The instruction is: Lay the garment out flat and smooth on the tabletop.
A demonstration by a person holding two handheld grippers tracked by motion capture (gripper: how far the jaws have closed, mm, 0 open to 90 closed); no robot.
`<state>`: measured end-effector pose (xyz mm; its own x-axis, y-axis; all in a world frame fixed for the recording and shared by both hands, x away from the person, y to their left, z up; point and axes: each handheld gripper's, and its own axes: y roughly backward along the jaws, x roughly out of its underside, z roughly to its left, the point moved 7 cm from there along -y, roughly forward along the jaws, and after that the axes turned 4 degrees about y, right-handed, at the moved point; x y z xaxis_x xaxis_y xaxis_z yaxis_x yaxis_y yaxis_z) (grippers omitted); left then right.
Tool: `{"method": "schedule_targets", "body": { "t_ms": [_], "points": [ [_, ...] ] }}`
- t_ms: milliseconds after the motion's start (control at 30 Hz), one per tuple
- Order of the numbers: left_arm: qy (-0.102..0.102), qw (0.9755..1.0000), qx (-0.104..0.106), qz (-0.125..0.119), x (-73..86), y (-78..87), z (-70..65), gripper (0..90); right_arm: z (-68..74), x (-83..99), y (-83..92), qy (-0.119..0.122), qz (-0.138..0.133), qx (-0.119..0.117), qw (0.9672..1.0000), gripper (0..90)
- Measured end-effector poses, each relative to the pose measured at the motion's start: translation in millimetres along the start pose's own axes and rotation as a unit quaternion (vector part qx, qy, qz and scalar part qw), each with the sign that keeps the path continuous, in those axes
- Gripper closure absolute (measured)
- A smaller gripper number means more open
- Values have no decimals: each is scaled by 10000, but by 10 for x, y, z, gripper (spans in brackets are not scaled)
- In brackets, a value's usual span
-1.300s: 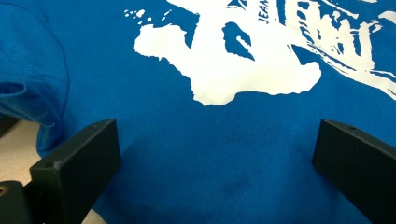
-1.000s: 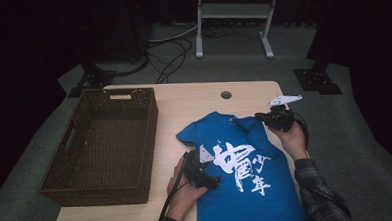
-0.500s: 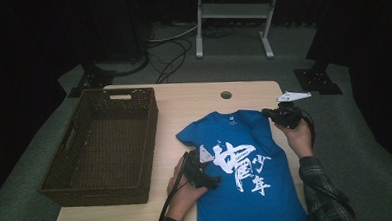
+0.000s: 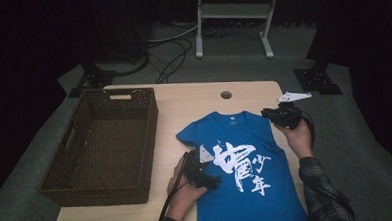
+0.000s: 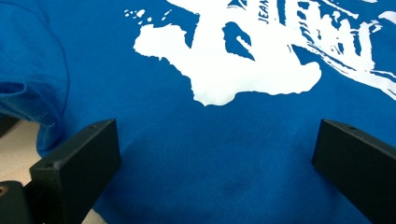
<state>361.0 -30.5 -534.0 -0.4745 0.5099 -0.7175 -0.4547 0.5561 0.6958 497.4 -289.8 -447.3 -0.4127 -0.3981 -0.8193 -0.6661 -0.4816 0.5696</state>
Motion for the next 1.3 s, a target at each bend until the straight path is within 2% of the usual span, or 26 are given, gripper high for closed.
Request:
{"method": "schedule_targets", "body": {
  "t_ms": [200, 500, 667, 867, 1300],
  "points": [
    [-6, 10000, -3, 1, 0, 0, 0, 8, 22, 12, -7, -3, -2, -30, 10000, 779],
    [8, 10000, -2, -7, -1, 0, -1, 8, 71, 91, -90, 68, 182, -52, 9998, 733],
    [8, 10000, -2, -7, -1, 0, -1, 8, 122, 134, -133, 84, 300, -222, 9993, 729],
    [11, 10000, -4, -1, 1, 2, 0, 8, 150, 208, -191, 49, 421, -268, 9987, 734],
    [14, 10000, -9, 2, 3, 3, 1, 8, 282, 335, -383, 150, 685, -458, 9965, 731]
  ]
}}
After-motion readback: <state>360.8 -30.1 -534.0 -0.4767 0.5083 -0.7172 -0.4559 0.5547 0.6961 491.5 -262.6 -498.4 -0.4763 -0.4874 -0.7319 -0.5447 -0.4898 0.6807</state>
